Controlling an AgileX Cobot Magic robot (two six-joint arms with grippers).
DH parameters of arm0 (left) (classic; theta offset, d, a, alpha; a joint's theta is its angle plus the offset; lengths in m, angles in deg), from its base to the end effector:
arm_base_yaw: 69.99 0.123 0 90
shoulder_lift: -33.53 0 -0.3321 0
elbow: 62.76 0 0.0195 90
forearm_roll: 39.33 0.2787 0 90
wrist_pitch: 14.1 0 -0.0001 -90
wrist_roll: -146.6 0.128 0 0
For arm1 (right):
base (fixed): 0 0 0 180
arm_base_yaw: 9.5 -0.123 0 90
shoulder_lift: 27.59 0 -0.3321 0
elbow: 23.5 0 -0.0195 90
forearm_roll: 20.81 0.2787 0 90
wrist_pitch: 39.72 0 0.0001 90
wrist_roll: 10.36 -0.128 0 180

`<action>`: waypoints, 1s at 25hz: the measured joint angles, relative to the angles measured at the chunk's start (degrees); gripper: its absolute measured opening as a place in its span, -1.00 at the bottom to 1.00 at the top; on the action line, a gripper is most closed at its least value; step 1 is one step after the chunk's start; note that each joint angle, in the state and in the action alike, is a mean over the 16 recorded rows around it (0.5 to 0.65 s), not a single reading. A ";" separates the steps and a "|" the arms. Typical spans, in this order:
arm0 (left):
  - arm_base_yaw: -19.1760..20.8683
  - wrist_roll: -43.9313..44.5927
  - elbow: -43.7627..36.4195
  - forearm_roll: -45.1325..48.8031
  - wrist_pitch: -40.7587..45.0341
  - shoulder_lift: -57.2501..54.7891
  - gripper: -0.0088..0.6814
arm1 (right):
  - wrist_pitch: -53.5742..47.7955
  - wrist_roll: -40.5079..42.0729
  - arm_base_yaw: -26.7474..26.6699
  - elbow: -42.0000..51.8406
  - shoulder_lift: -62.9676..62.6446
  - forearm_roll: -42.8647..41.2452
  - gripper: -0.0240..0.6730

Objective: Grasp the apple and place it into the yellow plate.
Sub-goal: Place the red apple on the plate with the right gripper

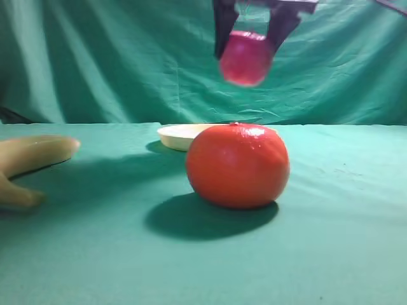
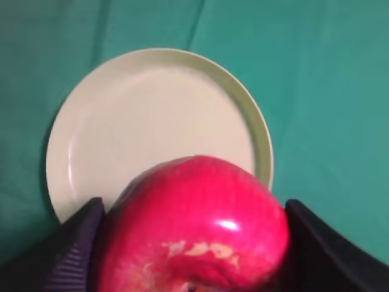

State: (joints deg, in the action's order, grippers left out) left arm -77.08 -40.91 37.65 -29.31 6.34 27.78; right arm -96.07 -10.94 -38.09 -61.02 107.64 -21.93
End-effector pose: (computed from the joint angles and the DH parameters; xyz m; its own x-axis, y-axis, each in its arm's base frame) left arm 0.0693 -0.0008 0.1641 -0.2628 0.0659 -0.9626 0.0738 0.9961 0.0480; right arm 0.5019 0.2712 0.2237 -0.7892 -0.4309 -0.4375 -0.4728 0.8811 -0.0149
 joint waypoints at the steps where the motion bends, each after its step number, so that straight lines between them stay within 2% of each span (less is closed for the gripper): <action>1: 0.00 0.00 0.00 0.00 0.00 0.00 -0.97 | 0.02 0.33 -0.14 -0.47 0.84 0.01 0.63; 11: 0.00 0.00 0.00 0.00 0.00 0.00 -0.97 | -0.31 2.35 -0.48 -1.28 3.13 0.39 0.81; 15: 0.00 0.00 0.00 0.00 0.00 0.00 -0.97 | -1.00 2.55 -0.48 -1.28 0.76 0.58 0.78; 17: 0.00 0.00 0.00 0.00 0.00 0.00 -0.97 | -1.76 2.58 -0.48 -1.29 -1.10 0.68 0.71; 19: 0.00 0.00 0.00 0.00 0.00 0.00 -0.97 | -2.97 2.61 -0.48 -1.30 -3.40 0.70 0.54; 25: 0.00 0.00 0.00 0.00 0.00 0.00 -0.97 | -8.28 1.91 -0.48 -1.25 -12.16 0.01 -0.15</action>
State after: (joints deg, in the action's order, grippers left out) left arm -77.08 -40.91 37.65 -29.31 6.34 27.78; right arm -104.35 -9.03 -38.57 -62.27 95.48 -21.92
